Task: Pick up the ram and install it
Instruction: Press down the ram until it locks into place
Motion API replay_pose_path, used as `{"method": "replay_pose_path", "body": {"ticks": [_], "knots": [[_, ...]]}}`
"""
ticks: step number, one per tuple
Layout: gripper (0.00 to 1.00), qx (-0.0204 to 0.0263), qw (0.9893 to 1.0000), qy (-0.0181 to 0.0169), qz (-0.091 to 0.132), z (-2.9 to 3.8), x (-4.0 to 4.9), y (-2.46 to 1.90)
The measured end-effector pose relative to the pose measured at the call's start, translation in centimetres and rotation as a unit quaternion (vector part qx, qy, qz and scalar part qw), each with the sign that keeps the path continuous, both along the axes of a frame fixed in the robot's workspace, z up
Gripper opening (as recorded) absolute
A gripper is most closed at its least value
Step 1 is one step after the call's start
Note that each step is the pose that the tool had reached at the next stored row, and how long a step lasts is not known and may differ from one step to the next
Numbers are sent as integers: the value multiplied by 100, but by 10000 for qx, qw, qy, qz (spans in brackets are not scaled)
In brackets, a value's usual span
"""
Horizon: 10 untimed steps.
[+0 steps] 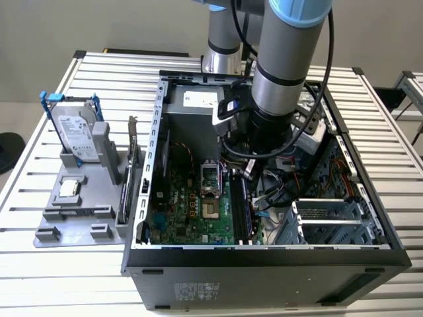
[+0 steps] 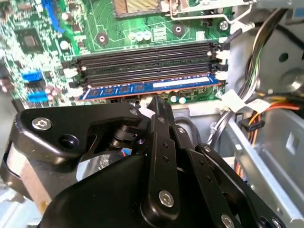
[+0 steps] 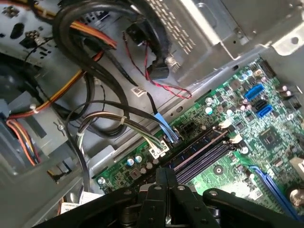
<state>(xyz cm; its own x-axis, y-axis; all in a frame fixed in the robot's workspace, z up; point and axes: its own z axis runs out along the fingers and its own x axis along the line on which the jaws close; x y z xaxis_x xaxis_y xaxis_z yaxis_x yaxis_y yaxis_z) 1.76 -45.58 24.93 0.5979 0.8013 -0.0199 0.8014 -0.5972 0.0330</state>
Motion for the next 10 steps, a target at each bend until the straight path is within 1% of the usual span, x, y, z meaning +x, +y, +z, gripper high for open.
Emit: {"method": "replay_pose_path", "body": {"ticks": [3, 5, 8, 10], "knots": [[0, 0, 9996, 0, 272, 0, 0, 0], [0, 0, 9990, 0, 458, 0, 0, 0], [0, 0, 9974, 0, 727, 0, 0, 0], [0, 0, 9958, 0, 912, 0, 0, 0]]}}
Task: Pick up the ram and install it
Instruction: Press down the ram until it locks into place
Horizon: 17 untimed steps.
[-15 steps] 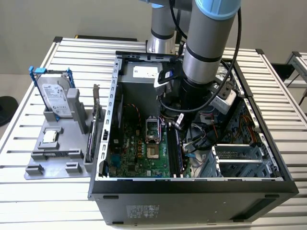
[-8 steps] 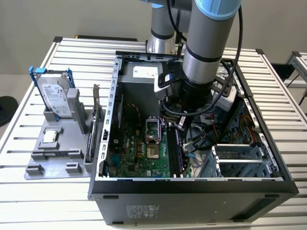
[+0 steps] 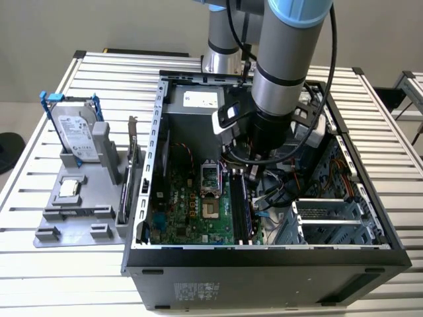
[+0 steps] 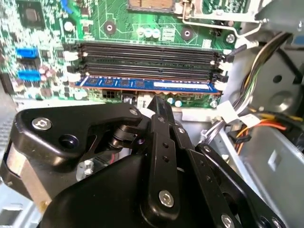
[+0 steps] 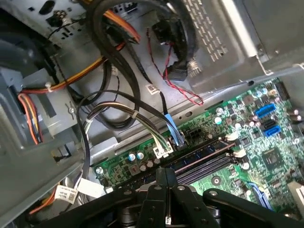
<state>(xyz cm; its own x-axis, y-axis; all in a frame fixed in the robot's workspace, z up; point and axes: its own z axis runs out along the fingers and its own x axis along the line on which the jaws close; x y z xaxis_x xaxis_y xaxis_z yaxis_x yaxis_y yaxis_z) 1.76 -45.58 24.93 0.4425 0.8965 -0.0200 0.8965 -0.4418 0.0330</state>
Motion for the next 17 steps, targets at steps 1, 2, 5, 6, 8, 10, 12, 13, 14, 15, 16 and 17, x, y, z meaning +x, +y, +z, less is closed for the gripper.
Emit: {"method": "replay_pose_path", "body": {"ticks": [1, 2, 5, 6, 8, 10, 12, 13, 14, 15, 16, 17], "knots": [[0, 0, 10000, 0, 89, 0, 0, 0], [0, 0, 9998, 0, 180, 0, 0, 0], [0, 0, 9990, 0, 455, 0, 0, 0], [0, 0, 9985, 0, 541, 0, 0, 0], [0, 0, 9974, 0, 724, 0, 0, 0], [0, 0, 9959, 0, 903, 0, 0, 0], [0, 0, 9941, 0, 1085, 0, 0, 0], [0, 0, 9931, 0, 1174, 0, 0, 0], [0, -1, 9920, 0, 1266, 0, 0, 0], [0, -1, 9908, 0, 1355, -1, 0, 0], [0, 0, 9895, 0, 1444, -1, 0, 0], [0, 0, 9881, 0, 1541, -1, 0, 0]]}}
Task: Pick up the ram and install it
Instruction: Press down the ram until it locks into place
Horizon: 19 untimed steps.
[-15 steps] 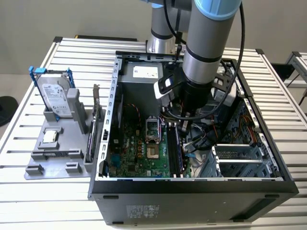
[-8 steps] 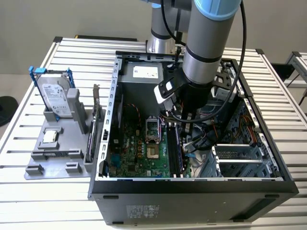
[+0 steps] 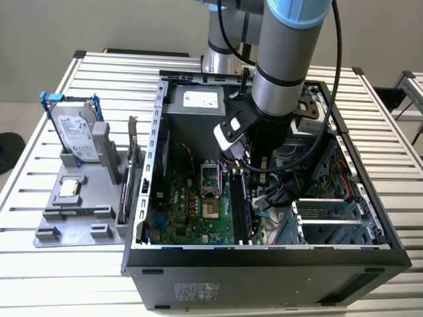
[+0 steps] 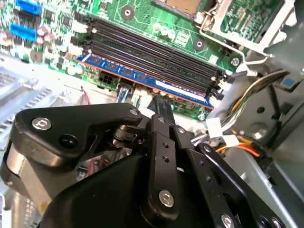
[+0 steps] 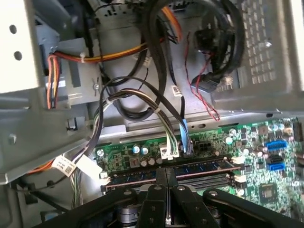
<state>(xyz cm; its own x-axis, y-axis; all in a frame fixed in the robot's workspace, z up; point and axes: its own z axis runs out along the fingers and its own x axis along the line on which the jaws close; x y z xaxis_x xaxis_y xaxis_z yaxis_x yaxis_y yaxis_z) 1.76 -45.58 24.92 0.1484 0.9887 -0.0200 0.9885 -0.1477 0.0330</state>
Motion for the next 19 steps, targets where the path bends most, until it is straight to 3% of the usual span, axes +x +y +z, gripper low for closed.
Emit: {"method": "replay_pose_path", "body": {"ticks": [3, 7, 14, 19], "knots": [[0, 0, 9996, 0, 269, 0, 0, 0], [0, 0, 9980, 0, 629, -1, -2, 1], [0, 1, 9979, -2, 652, -11, -33, 2], [0, 0, 9979, -1, 650, -91, -52, 1]]}}
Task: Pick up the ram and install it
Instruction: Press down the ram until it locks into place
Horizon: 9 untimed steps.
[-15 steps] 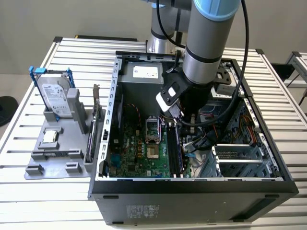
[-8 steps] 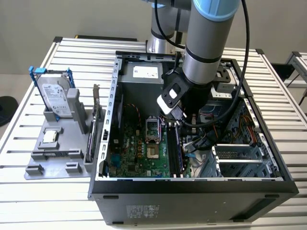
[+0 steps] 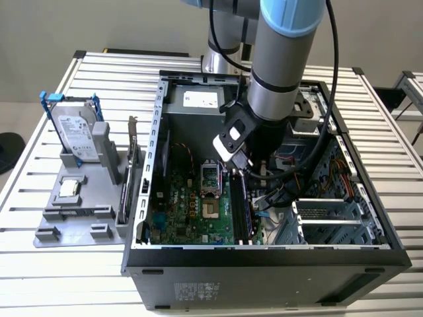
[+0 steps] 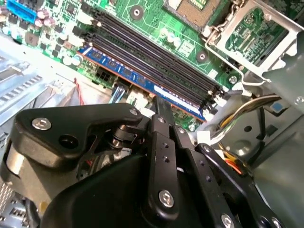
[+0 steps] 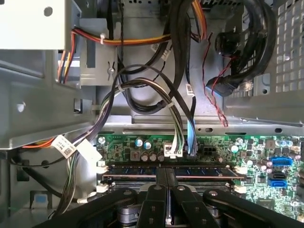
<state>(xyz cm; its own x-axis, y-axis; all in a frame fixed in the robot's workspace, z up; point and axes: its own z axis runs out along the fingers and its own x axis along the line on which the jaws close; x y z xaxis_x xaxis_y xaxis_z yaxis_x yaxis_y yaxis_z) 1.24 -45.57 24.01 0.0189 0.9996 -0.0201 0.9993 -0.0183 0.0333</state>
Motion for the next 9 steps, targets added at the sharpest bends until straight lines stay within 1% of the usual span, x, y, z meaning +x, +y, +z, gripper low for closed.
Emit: {"method": "replay_pose_path", "body": {"ticks": [5, 9], "knots": [[0, 0, 10000, 0, -5, -87, -1, 0], [0, 0, 10000, 0, -7, -130, -2, 0]]}}
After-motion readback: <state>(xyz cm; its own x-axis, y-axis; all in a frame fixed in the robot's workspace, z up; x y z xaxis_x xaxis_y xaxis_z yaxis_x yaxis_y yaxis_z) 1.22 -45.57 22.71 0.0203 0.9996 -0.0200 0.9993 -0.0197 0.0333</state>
